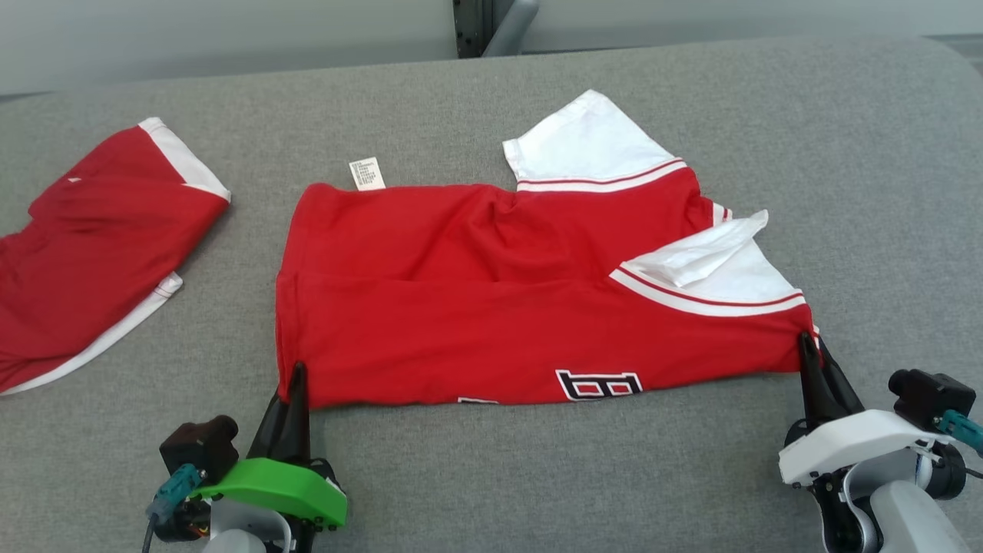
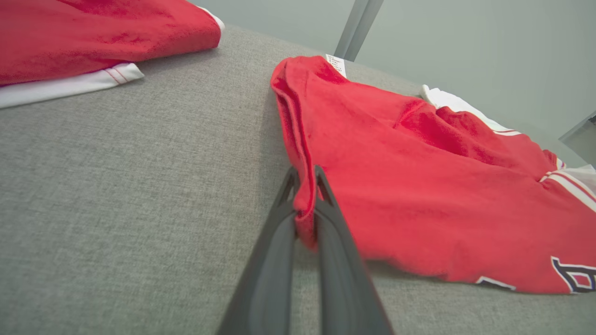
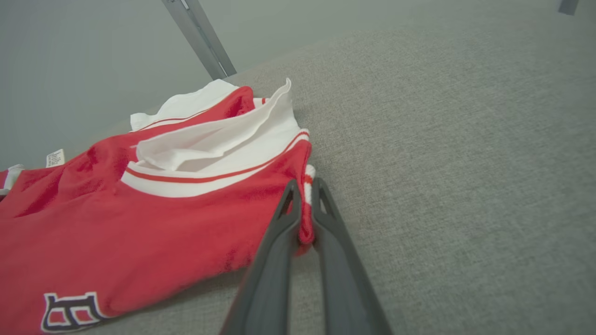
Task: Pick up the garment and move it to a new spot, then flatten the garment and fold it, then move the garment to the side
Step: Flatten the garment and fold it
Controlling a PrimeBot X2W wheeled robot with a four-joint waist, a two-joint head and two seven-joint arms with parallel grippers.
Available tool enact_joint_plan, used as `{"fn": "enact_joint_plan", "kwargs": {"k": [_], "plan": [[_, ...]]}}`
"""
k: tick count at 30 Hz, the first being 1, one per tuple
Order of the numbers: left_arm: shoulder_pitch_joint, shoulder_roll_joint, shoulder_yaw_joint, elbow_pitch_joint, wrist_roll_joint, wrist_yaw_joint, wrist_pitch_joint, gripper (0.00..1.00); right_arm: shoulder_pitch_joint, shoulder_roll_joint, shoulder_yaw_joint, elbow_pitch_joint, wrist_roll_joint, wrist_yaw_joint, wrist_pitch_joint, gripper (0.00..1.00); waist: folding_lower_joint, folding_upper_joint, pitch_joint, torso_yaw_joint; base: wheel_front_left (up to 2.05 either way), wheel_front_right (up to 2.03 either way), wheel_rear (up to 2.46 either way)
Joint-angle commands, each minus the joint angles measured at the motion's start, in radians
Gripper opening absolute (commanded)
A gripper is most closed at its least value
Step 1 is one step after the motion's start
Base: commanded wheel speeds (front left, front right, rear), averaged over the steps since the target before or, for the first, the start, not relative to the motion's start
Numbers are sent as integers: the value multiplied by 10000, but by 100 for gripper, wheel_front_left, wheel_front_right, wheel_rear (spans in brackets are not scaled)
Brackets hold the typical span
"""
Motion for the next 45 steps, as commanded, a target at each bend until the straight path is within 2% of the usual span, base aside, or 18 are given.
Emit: {"fn": "enact_joint_plan", "kwargs": {"k": [1,5,12,25,26,27,28,35,39,45], "plan": [[286,45,32,-71,153,-25,3,0,277,-11,-101,59,109,-15,-27,0,0,73,-1059,56,0,0,0],[750,48,202,-110,325,-25,1,0,614,-101,-105,75,201,-15,-27,0,0,73,-2017,57,0,0,0],[1367,54,605,68,460,-12,1,0,1127,-341,-6,-59,473,-18,-28,0,0,73,-2774,44,0,0,0],[2385,62,179,1854,62,-1,1,2,2602,-270,85,447,503,-18,-28,0,0,73,-2653,115,0,0,0],[2342,62,132,2066,92,8,1,49,2636,-270,22,559,448,-18,-28,19,0,73,-2608,124,0,0,0],[2252,62,89,2197,124,19,1,100,2617,-270,-60,627,385,-18,-30,94,0,73,-2552,132,0,0,0],[2151,68,97,2294,202,78,1,100,2593,-257,-114,666,314,-16,-30,100,0,73,-2500,140,0,0,0],[1851,50,429,1537,837,438,1,100,2214,0,-753,114,-414,-12,-27,100,0,73,-2084,177,0,0,0],[1400,48,526,1031,1173,361,3,100,1737,158,-740,-324,-724,-12,-27,100,0,73,-1678,225,0,0,0],[-198,110,608,1305,1669,187,1,100,661,321,-225,-561,-997,-12,-27,100,0,73,-794,230,0,0,0]]}}
